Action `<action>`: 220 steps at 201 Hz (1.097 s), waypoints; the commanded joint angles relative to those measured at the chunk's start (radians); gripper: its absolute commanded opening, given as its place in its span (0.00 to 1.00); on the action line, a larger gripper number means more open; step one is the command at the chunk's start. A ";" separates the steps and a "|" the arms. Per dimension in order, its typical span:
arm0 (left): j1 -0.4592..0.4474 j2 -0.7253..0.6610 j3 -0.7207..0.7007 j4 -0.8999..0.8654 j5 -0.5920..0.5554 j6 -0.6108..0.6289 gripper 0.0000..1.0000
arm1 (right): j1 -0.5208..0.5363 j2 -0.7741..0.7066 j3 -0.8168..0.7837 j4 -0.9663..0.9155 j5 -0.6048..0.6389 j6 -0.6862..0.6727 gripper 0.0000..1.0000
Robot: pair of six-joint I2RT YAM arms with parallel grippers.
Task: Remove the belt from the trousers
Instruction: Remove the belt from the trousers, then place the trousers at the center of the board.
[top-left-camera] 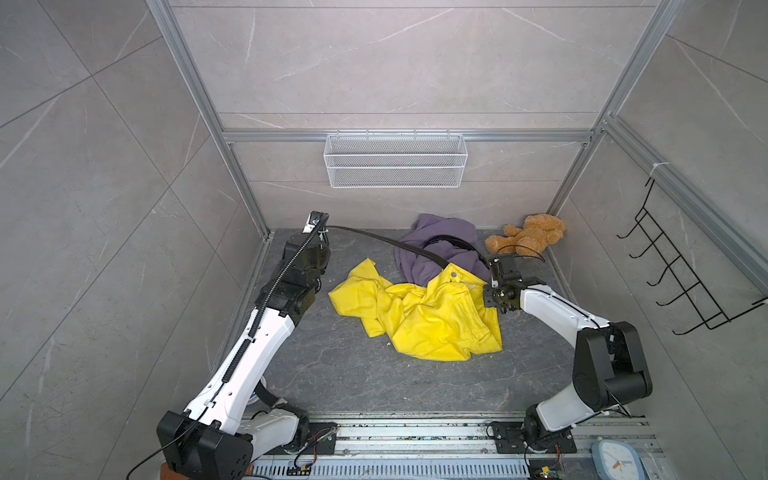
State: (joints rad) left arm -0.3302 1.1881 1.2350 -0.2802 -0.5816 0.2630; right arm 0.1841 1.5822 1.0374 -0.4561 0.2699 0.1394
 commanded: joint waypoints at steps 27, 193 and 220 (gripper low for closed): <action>0.071 -0.032 0.107 0.112 -0.041 0.012 0.00 | -0.034 0.008 -0.029 -0.022 0.010 0.020 0.54; 0.154 0.583 0.437 0.271 0.251 -0.010 0.00 | -0.024 -0.117 -0.051 -0.074 -0.165 0.044 0.54; 0.198 0.698 0.504 0.271 0.244 0.000 0.00 | -0.015 -0.141 -0.051 -0.097 -0.182 0.048 0.54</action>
State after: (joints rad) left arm -0.1753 1.8286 1.6535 -0.0719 -0.3134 0.2302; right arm 0.1574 1.4738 1.0000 -0.5011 0.1143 0.1658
